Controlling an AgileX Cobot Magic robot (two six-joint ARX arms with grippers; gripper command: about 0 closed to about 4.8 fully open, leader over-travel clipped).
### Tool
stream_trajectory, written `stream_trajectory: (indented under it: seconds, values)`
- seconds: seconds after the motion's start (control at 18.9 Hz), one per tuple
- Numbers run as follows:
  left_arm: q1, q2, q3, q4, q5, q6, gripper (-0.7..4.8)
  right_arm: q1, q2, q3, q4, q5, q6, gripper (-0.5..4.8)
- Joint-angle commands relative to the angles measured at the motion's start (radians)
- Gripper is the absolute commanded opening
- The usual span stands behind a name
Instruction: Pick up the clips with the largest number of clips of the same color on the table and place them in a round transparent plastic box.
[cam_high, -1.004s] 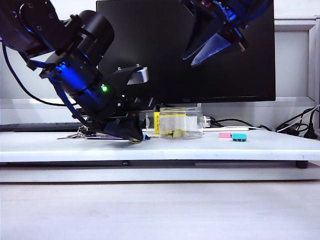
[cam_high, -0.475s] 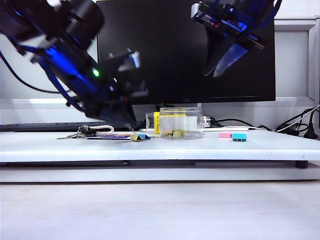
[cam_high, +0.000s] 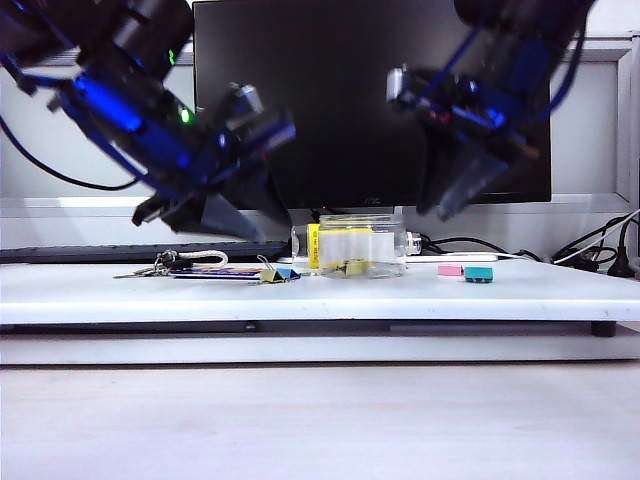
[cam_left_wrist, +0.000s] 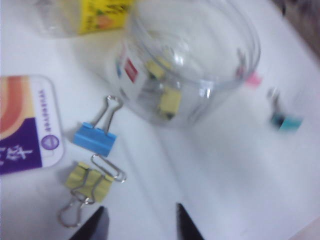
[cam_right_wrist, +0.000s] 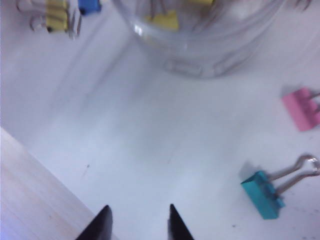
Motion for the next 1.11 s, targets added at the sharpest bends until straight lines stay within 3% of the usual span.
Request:
stream_trajectory:
  seconds: [0.05,0.21,0.37,1.11]
  values:
    - [0.012,-0.055,0.01,-0.06,-0.055,-0.209,1.78,0.0,-0.008,-0.004,0.033,-0.01,0.007,1.47]
    - [0.016,-0.069,0.01,-0.124,-0.039,-0.32,1.78,0.0,-0.01,-0.003,0.043,-0.043,0.026,1.47]
    - [0.016,-0.069,0.01,-0.135,0.036,-0.378,1.79,0.0,-0.011,-0.003,0.046,-0.062,0.034,1.47]
    - [0.016,-0.047,0.01,-0.09,-0.031,-0.446,1.79,0.0,-0.074,-0.002,0.048,-0.109,0.049,1.47]
